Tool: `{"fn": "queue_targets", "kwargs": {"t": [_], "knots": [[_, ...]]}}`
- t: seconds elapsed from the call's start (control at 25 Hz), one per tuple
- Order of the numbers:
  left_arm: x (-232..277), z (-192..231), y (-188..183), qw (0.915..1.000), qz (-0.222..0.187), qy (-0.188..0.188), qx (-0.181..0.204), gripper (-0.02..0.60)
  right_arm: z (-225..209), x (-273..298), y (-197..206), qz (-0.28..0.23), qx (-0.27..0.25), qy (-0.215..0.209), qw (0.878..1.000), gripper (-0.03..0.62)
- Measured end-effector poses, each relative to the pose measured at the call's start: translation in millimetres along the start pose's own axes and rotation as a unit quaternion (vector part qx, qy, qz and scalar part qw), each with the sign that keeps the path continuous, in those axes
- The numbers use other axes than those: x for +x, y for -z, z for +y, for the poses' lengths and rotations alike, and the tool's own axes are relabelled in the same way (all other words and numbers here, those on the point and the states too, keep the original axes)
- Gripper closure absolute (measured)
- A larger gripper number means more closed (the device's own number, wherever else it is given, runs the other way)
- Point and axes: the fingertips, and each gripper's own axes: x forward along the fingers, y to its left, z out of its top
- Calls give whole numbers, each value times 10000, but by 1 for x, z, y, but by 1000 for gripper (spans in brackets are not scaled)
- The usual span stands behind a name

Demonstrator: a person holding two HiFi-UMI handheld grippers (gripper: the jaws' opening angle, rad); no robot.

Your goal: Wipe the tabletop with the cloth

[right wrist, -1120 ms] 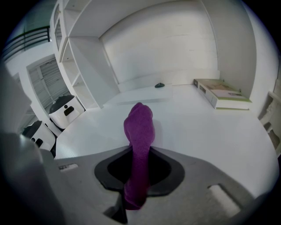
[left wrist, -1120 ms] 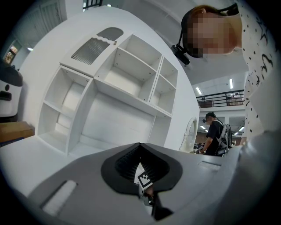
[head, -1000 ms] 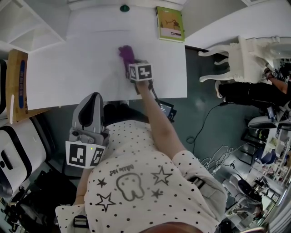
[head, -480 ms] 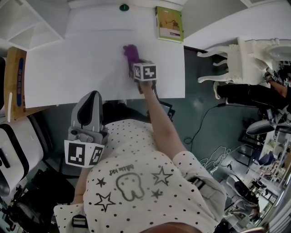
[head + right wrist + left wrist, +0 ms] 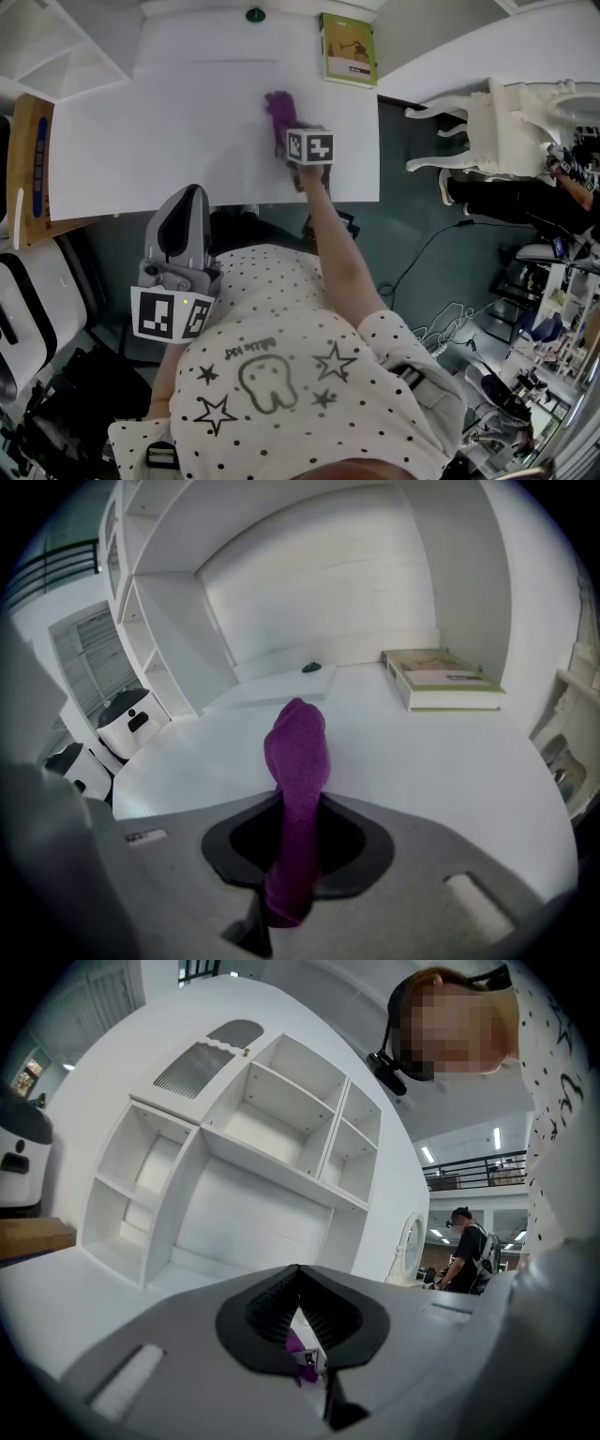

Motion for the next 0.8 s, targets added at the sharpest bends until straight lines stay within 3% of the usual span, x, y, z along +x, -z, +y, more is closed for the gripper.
{"fn": "queue_targets", "kwargs": {"t": [0.8], "knots": [[9,-12,1,10000,-27,66,10,586,-45,-16,5,-83,166,121,9998,531]]}}
